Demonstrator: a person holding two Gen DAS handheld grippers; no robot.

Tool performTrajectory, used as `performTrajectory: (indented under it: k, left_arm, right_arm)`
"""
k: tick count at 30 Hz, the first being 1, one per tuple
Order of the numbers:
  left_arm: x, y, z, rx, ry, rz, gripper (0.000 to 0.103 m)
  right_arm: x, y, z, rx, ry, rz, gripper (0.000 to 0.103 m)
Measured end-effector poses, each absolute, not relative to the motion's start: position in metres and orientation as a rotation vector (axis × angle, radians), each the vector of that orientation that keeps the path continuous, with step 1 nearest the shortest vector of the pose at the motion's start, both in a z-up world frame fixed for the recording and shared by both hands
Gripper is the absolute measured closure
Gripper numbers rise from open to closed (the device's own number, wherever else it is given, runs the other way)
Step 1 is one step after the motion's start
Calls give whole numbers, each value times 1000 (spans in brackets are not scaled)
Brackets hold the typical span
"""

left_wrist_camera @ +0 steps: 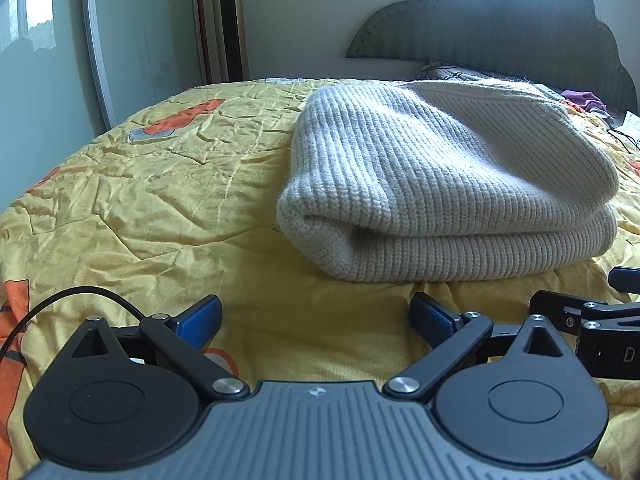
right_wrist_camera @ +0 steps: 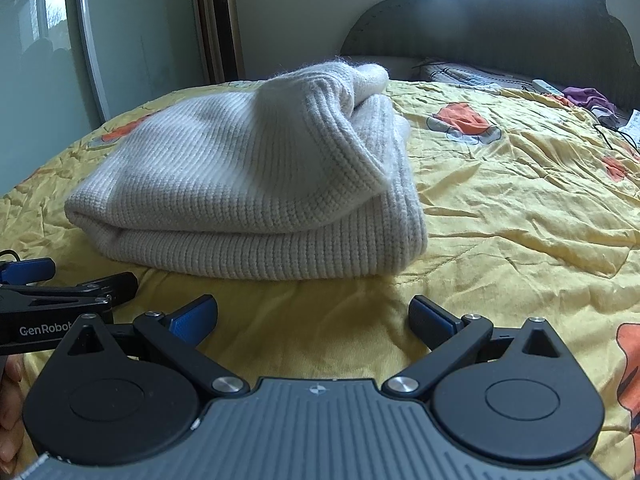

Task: Fold small clothes

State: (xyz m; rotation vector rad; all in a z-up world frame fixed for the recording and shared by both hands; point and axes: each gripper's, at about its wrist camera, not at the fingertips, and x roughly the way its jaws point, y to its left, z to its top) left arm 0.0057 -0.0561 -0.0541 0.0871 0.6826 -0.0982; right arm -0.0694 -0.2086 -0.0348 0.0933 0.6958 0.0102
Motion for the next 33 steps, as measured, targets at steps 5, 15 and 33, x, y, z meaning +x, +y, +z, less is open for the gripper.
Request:
performTrajectory:
  k: [5,15,33]
  left_arm:
    - [6,-56,-54,78,687,-103,2]
    - [6,-56,-54,81,688,-104,1]
    - [5,-58,-53,89,685,-103,1]
  right_arm:
    - [-69,-207,-35,84,699,9,0]
    - [-69,-208,-35,91,696,40,0]
    - [-69,-210,-35,100,694,49,0]
